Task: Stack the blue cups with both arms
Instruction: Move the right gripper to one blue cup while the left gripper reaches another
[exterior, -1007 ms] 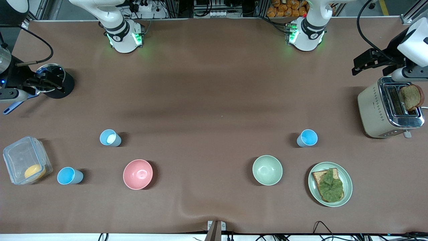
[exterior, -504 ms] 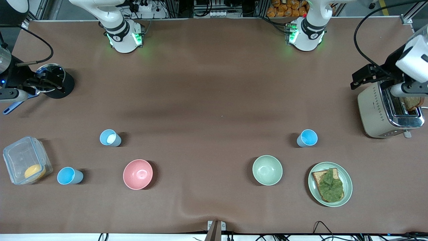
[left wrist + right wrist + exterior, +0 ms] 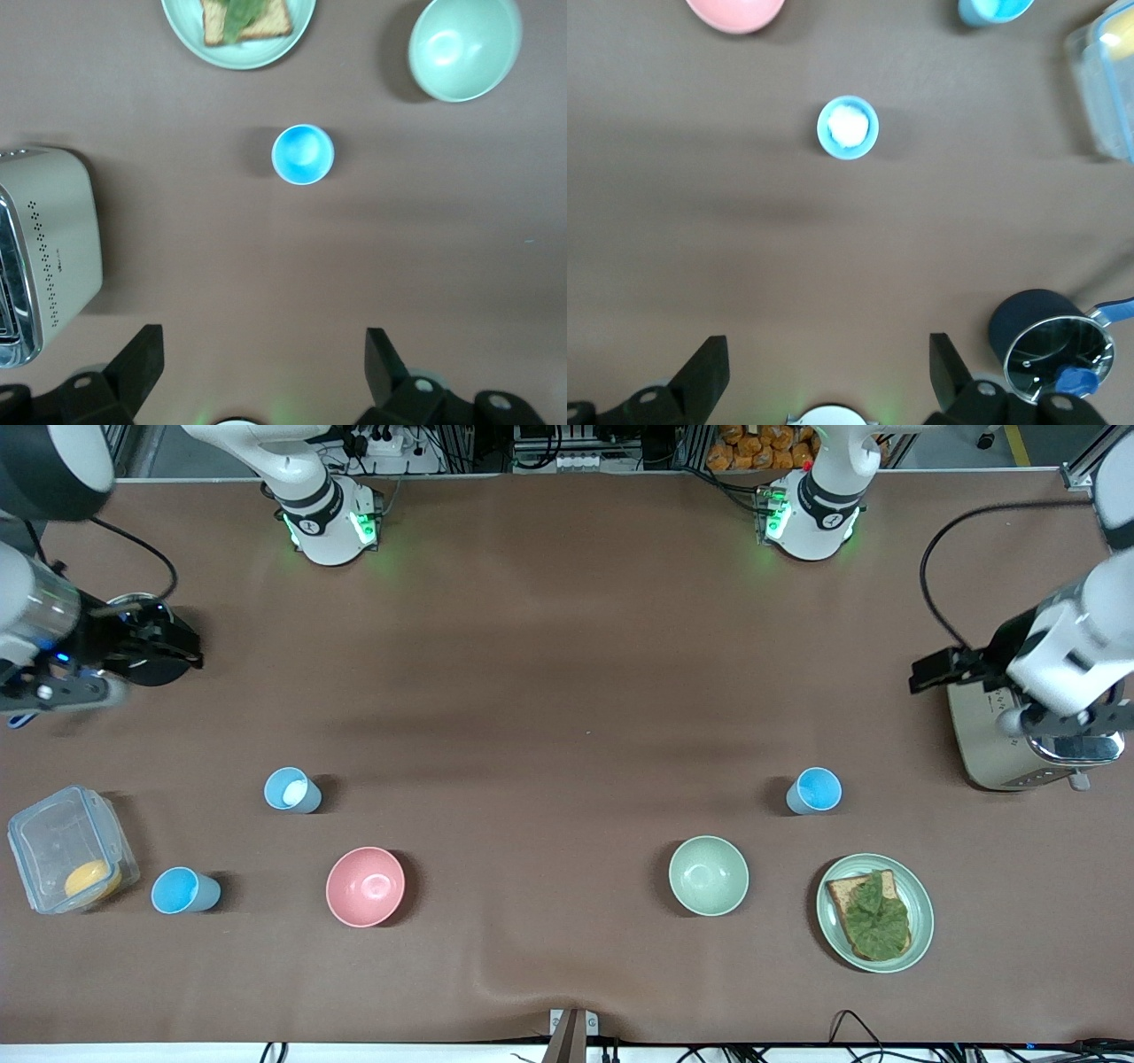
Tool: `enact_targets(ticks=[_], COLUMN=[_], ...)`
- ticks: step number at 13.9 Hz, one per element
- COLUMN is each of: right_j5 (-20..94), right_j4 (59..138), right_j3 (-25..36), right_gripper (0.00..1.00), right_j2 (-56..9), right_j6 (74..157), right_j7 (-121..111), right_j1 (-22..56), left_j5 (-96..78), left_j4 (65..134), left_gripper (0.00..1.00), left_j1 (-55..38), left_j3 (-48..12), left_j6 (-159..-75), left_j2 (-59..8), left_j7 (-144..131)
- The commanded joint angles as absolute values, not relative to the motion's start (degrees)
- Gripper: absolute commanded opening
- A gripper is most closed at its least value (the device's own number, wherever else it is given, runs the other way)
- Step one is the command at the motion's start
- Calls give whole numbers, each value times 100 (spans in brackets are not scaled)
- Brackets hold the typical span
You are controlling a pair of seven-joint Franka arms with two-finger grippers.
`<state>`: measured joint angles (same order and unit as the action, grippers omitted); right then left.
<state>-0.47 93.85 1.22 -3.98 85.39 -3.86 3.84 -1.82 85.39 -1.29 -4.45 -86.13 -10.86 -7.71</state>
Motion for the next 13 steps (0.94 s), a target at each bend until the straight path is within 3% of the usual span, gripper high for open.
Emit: enact_targets(ticks=[1, 5, 10, 13], right_j5=[-105, -105, -193, -211], right_j4=[9351, 9755, 11010, 11364], right_j3=[141, 149, 158, 158], right_gripper=[100, 100, 100, 100], right_j2=[-860, -1256, -1485, -1827], right_j6=[8770, 9929, 11861, 12873], right_j7=[-334, -308, -44, 211], right_j1=[439, 501, 685, 773], left_j5=[-9, 157, 290, 273], left_j4=[8455, 8437, 8437, 8446], left_gripper=[100, 100, 100, 100], left_j1=[-158, -149, -132, -97], left_j3=[-431, -413, -413, -422], left_j6=[-8648, -9068, -10008, -10415], left_j2=[-1589, -2389, -3101, -3365], left_j7=[-756, -756, -765, -809])
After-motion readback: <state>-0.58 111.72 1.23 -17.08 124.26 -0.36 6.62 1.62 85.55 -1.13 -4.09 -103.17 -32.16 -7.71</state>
